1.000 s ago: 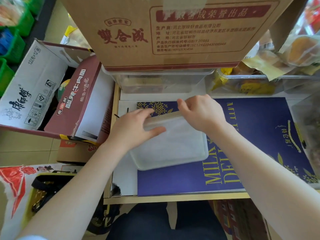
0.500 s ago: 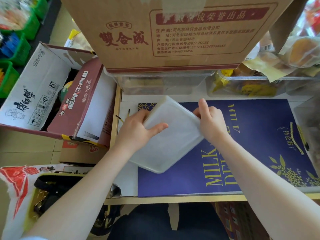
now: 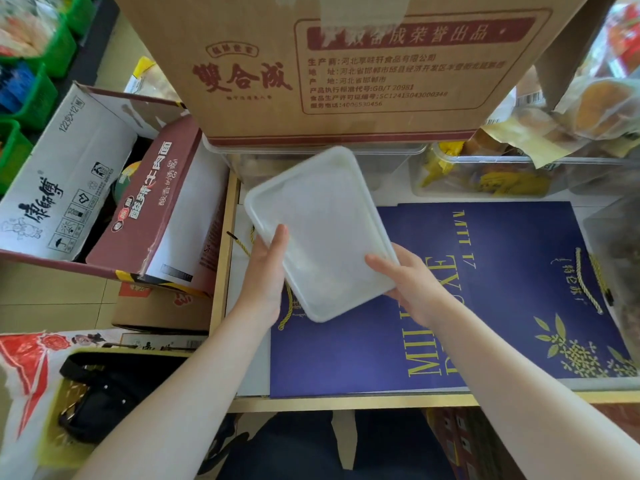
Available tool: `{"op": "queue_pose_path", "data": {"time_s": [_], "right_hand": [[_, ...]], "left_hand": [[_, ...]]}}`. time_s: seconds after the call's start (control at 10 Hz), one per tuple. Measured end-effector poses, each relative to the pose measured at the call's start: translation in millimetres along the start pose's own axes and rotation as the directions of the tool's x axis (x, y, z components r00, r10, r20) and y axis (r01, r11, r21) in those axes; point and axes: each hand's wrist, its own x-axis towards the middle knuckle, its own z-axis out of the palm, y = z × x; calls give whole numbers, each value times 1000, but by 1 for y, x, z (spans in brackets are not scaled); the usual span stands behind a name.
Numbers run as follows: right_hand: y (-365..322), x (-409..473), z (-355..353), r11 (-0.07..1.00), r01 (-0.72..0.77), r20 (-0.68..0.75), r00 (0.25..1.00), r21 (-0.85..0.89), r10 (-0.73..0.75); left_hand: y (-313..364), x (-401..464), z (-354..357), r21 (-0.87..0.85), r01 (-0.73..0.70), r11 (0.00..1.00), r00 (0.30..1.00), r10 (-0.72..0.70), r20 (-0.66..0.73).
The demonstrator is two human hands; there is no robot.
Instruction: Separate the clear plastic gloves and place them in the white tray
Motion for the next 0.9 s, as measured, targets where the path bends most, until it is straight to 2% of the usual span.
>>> {"op": "queue_pose_path", "data": {"time_s": [0.1,0.2,0.3,0.4,0.6,0.7,0.8,0.9], "right_hand": [[-13,4,-12,985,39,104,994,-171,-21],[-23,19,-16,961,29,10,1000,-274,-27],[-28,39,-16,975,82,-134,985,-207,-111],[-25,54,-14,997,61,-245,967,-52,-72],[-8,50,8,930,-190,-334,939,-314,79],[-5,49,12,981,-106,-346,937,-164,43],[0,43,10,988,-73,-335,942,-133,24],[-8,27,-1,921,-87,-380,922,-380,-70]], "left_hand": [[10,11,-21,170,-168,971,975,189,-115],[15,26,-40,414,-91,906,990,127,-60],[4,36,-56,619,-50,784,992,111,-61],[0,42,-58,635,1,773,984,113,-139],[7,54,-43,634,13,773,947,195,-257],[11,54,-40,644,17,765,945,199,-261],[14,56,-41,665,0,746,964,176,-197],[20,48,-46,820,-113,561,948,308,-80]]}}
